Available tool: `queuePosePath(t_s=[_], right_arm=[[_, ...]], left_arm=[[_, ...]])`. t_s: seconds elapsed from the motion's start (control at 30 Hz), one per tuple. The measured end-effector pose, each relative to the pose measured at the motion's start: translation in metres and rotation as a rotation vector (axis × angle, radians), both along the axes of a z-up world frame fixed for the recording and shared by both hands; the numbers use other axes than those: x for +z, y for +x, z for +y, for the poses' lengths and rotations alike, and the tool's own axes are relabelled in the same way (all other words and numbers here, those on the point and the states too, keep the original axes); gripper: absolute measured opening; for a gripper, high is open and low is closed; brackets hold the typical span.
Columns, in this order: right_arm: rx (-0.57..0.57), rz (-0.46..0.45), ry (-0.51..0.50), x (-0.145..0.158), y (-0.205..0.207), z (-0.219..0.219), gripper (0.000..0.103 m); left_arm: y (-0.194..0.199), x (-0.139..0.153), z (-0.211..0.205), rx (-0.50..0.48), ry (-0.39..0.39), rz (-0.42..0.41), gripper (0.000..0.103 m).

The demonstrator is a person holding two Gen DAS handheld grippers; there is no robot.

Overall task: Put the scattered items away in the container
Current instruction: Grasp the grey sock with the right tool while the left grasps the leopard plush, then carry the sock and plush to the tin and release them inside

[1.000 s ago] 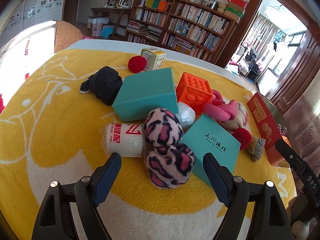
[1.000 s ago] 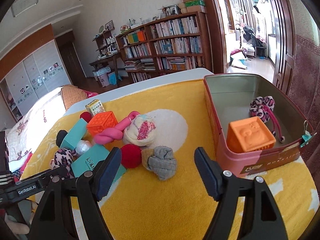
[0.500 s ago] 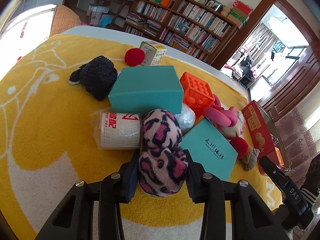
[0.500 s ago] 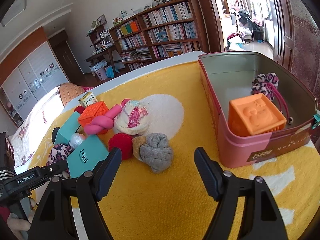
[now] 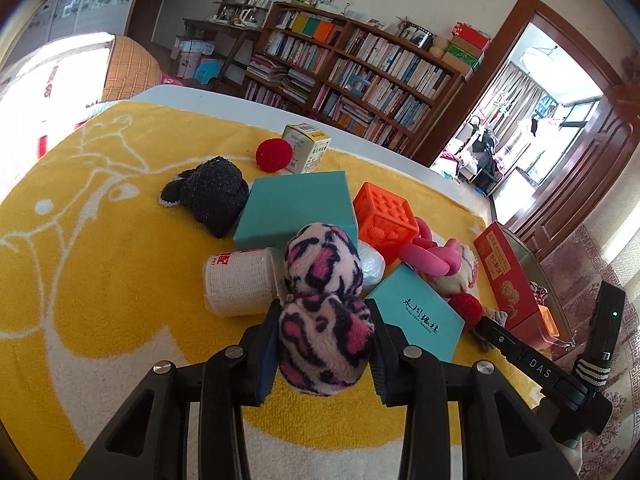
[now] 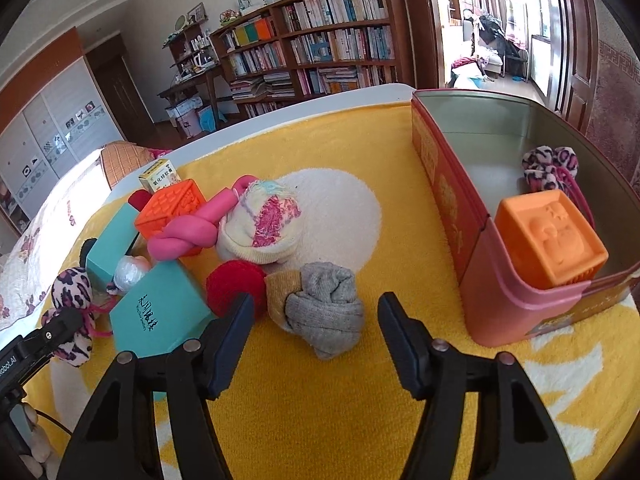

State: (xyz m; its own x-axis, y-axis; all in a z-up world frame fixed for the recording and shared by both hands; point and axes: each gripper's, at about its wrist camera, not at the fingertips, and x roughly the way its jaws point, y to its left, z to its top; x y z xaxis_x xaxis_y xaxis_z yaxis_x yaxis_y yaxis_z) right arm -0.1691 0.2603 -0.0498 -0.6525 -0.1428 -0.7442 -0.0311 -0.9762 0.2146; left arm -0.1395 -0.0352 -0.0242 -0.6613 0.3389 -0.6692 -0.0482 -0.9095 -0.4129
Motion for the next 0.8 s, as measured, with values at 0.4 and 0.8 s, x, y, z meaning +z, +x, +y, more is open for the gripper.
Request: queuePosePath(t_s=[0.4, 0.8], right_arm=[[0.014, 0.077, -0.013, 0.011, 0.014, 0.001, 0.049], [-0.028, 0.205, -0.048, 0.048, 0.043, 0.024, 0.049]], left_arm=[[0.007, 0.007, 0.010, -0.009, -0.018, 0.009, 0.039], [0.015, 0.038, 0.042, -0.054, -0.056, 0.053, 0.039]])
